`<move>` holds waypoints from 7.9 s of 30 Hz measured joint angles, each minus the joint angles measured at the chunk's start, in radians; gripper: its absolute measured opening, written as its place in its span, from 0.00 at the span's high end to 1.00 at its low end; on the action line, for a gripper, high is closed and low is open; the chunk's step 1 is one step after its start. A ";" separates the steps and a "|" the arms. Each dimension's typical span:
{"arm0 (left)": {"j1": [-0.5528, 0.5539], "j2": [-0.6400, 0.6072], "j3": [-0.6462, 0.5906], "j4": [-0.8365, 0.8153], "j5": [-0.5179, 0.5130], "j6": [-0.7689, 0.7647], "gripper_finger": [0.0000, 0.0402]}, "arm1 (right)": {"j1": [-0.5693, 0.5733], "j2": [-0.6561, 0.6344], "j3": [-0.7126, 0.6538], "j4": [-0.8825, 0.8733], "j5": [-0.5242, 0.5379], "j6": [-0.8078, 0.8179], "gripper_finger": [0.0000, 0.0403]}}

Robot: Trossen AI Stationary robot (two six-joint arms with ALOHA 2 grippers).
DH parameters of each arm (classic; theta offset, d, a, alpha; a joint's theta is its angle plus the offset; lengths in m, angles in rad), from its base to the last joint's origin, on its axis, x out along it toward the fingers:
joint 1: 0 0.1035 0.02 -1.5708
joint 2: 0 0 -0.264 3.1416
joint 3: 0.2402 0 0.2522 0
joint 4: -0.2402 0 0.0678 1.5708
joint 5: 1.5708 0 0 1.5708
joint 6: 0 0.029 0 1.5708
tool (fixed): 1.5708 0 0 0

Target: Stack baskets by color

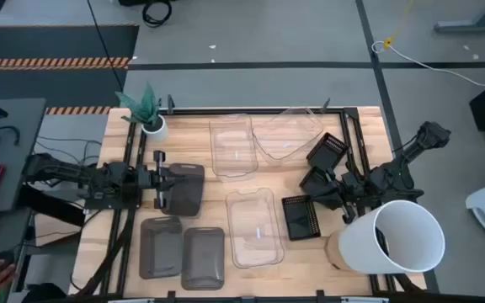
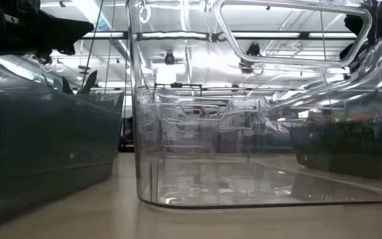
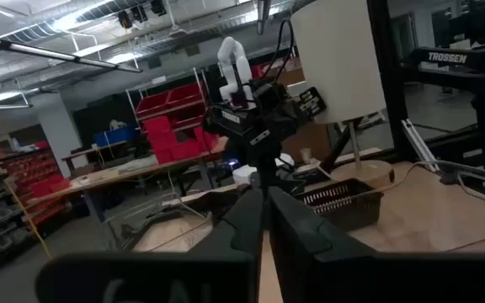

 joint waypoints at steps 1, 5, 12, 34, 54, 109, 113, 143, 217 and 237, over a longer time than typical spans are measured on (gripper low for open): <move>0.000 0.000 0.000 0.000 0.000 0.000 0.93 | 0.000 0.000 0.000 0.000 0.000 0.000 0.93; 0.000 0.000 0.000 0.000 0.000 0.000 0.92 | 0.000 0.000 0.000 0.000 0.000 0.000 0.93; 0.000 0.000 0.000 0.000 0.000 0.000 0.92 | 0.000 0.000 0.000 0.000 0.000 0.000 0.93; 0.000 0.000 0.000 0.000 0.000 0.000 0.94 | 0.000 0.000 0.000 0.000 0.000 0.000 0.93; 0.000 0.000 0.000 0.000 0.000 0.000 0.93 | 0.000 0.000 0.000 0.000 0.000 0.000 0.93; 0.000 0.000 0.000 0.000 0.000 0.000 0.93 | -0.027 0.000 0.000 0.221 0.097 -0.017 0.93; 0.000 0.000 0.000 0.000 0.000 0.000 0.92 | -0.046 0.000 0.005 0.227 0.248 -0.052 0.93; 0.000 0.000 0.000 0.000 0.000 0.000 0.92 | -0.383 0.329 0.392 -0.764 -0.069 0.437 0.87; 0.000 0.000 0.000 0.000 0.000 0.000 0.93 | -0.406 1.284 0.893 -1.141 -0.326 -0.042 0.68; 0.000 0.000 0.000 0.000 0.000 0.000 0.92 | -0.406 1.269 0.923 -1.184 -0.366 -0.042 0.98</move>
